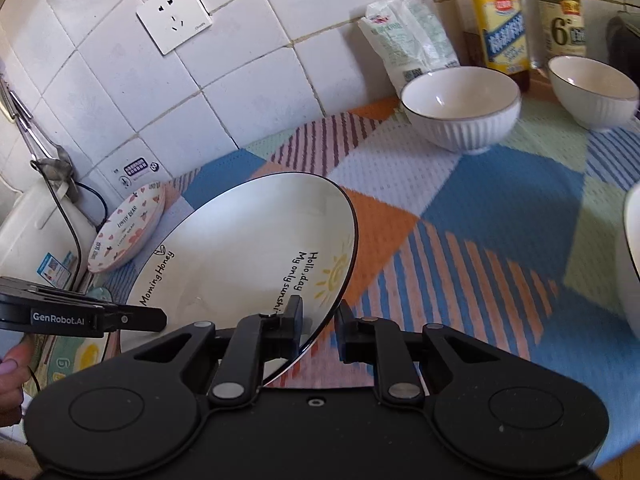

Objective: Organize plates and bowls
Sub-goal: 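Lift the white plate with the right gripper, lower it onto the cloth, open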

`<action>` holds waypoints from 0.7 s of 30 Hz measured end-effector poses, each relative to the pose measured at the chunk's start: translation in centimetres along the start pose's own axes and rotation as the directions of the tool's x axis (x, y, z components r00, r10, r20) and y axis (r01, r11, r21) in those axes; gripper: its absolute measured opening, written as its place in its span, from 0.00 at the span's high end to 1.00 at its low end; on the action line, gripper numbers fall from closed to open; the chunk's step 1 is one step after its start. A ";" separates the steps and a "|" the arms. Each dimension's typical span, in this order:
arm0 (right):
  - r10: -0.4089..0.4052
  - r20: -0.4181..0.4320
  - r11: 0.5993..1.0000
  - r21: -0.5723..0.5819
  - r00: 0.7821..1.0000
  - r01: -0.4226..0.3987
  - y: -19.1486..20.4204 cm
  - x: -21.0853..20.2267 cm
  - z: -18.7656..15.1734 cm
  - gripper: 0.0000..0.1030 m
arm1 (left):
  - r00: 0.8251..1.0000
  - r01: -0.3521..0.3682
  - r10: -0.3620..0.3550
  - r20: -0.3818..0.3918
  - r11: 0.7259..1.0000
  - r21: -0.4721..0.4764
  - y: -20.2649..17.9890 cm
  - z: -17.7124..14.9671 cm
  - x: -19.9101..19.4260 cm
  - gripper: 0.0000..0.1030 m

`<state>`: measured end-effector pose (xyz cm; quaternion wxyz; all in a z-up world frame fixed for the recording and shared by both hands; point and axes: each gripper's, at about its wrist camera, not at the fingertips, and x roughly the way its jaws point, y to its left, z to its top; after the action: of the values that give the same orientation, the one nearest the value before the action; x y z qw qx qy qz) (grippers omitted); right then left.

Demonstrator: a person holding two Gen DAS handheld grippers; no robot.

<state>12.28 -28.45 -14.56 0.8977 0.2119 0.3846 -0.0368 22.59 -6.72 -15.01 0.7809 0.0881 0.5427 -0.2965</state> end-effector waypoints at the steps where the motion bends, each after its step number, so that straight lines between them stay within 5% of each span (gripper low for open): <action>1: -0.019 -0.003 1.000 -0.001 1.000 0.019 0.3 -0.2 -0.4 0.79 | 1.000 0.003 -0.003 -0.006 1.000 0.002 0.0 -0.3 -0.1 0.77; 9: -0.061 -0.006 0.998 -0.011 0.998 0.061 1.1 -0.6 -2.9 0.79 | 0.998 0.006 -0.005 -0.067 1.000 0.003 0.3 -1.5 1.2 0.75; 13: -0.098 -0.044 0.988 -0.123 0.994 0.092 1.7 -0.1 -2.8 0.75 | 0.987 0.032 -0.052 -0.150 0.991 -0.132 0.9 -0.9 1.8 0.75; 19: -0.209 -0.053 0.945 -0.269 0.976 0.187 3.5 0.2 -2.8 0.65 | 0.992 0.004 -0.017 -0.126 0.995 -0.104 0.5 -1.2 1.5 0.75; 21: -0.288 0.010 0.893 -0.358 0.958 0.272 4.7 0.1 -3.1 0.49 | 0.995 -0.029 0.020 -0.102 0.996 -0.090 0.6 -0.9 0.5 0.75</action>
<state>11.33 -22.92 -14.85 0.8979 -0.0107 0.4305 -0.0911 22.35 -5.99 -15.96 0.7593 0.0739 0.5932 -0.2571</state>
